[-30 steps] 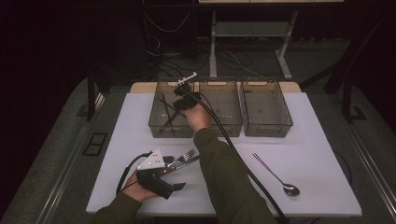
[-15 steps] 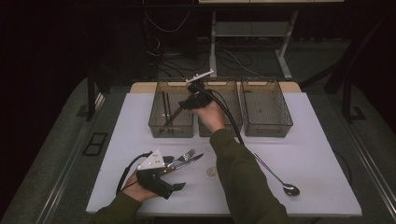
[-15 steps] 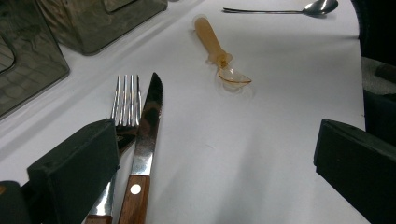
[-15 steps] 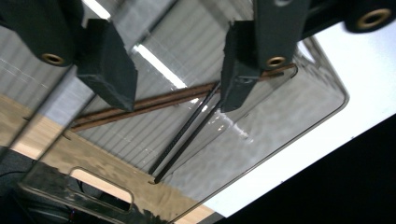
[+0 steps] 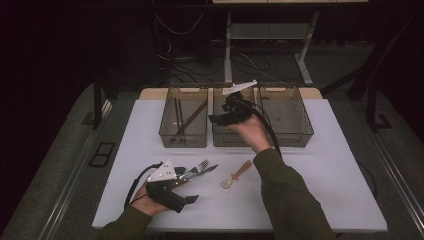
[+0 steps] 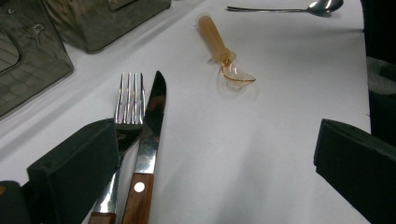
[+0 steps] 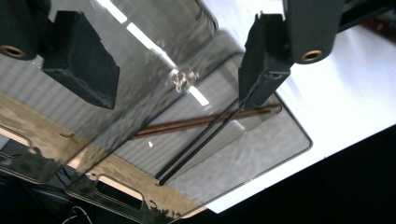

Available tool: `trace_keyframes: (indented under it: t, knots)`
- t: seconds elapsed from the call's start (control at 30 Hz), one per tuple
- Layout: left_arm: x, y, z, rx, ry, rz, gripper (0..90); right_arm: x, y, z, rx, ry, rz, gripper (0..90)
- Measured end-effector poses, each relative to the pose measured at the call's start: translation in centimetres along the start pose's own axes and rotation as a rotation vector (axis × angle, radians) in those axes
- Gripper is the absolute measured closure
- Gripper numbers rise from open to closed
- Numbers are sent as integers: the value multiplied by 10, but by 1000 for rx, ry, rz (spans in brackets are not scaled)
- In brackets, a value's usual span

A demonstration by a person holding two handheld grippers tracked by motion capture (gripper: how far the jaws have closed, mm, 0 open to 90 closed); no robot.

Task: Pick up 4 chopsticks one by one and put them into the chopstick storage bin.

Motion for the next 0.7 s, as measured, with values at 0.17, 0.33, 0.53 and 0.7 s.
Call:
trace_keyframes:
  t: [0.17, 0.33, 0.53, 0.7]
  knots:
    - [0, 0, 0, -4, 9, 8, 0, 12, 20, -5, -15, -3, -16, 274]
    - [0, -1, 0, -7, 9, 10, 0, 26, 36, -7, -15, 8, -17, 272]
    - [1, -1, 1, -10, 3, 19, 0, 48, 53, -12, -19, 10, -21, 271]
    - [1, -1, 2, -13, 4, 21, 0, 64, 66, -15, -23, 7, -24, 271]
Point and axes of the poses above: each handheld gripper's, and its own axes: y roughly backward along the jaws, x roughly out of its underside, z roughly to its left, the point moved 2 cm from there along -y, roughly forward along the jaws, and after that the axes turned 7 degrees about y, right-handed, at the moved point
